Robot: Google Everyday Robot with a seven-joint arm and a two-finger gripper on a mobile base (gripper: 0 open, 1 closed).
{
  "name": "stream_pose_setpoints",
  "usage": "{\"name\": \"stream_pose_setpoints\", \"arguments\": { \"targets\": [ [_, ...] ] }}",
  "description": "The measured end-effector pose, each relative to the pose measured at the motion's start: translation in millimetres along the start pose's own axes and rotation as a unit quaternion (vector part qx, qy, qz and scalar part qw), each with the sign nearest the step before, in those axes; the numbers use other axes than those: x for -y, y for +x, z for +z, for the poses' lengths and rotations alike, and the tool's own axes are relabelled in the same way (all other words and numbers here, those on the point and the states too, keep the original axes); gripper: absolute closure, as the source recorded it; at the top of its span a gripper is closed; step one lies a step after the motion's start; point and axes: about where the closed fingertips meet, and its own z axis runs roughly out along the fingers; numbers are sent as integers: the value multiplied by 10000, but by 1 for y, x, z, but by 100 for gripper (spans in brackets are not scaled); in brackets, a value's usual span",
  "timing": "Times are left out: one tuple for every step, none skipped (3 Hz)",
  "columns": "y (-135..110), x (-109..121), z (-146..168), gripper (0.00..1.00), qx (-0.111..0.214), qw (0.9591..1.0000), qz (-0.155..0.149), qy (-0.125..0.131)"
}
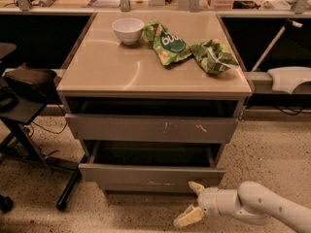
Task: Close middle drawer
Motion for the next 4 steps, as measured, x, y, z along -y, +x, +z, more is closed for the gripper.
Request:
{"name": "stream_pose_setpoints", "arguments": {
  "targets": [
    [-37, 16, 28, 0, -68, 9999, -73, -47],
    [-59, 21, 44, 0, -134, 9998, -140, -83],
    [-95, 27, 70, 0, -261, 9992, -270, -150],
    [-135, 29, 103, 0, -394, 9980, -403, -277]
  ]
}}
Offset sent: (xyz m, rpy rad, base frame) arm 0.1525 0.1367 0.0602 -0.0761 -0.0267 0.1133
